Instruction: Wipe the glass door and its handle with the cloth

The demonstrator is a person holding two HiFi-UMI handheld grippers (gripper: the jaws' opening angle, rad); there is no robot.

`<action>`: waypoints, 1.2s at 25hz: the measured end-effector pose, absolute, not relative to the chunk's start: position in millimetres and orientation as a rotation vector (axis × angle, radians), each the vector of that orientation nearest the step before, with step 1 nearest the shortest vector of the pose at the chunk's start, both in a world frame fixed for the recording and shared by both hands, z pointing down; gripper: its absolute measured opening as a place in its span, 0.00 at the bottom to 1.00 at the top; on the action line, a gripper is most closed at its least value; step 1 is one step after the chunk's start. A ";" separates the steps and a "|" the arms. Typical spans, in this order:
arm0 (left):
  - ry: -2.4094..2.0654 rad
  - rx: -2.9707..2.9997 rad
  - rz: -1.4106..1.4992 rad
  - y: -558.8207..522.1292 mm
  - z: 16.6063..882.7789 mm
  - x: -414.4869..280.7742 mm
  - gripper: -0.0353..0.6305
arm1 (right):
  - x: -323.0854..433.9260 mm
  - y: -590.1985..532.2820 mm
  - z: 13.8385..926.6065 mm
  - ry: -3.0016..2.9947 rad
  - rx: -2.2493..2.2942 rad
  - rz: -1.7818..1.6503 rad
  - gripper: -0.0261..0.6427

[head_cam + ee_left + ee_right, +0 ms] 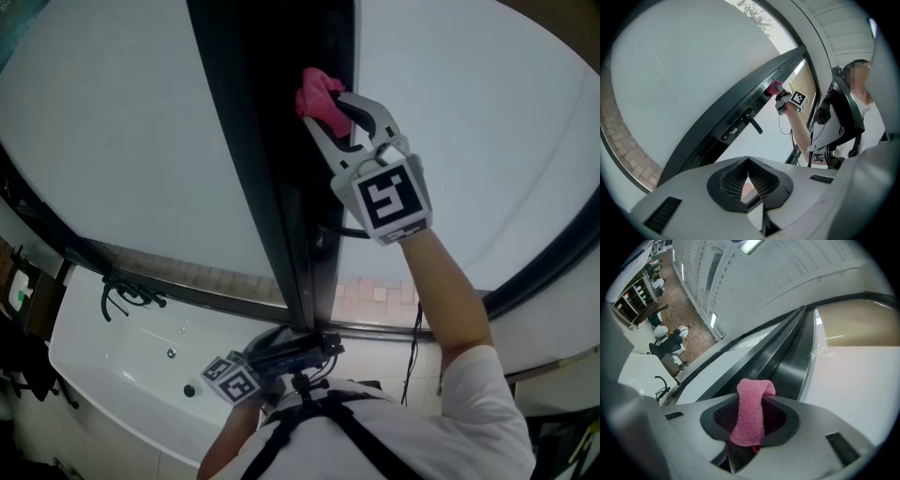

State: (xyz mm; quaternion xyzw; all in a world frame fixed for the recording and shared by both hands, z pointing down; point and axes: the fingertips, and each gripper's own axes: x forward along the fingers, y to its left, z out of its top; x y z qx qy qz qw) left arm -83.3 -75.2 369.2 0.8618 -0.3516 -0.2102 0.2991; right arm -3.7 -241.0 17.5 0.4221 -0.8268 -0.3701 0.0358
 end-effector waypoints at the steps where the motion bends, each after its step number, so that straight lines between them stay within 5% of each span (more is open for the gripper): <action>1: -0.934 2.288 -0.558 -75.3 369.1 -83.4 0.03 | -4.0 -240.8 21.7 -2.537 1.291 -1.132 0.20; 30: -0.921 2.292 -0.529 -73.1 367.4 -69.2 0.03 | -4.9 -243.7 99.7 -2.477 1.216 -1.026 0.20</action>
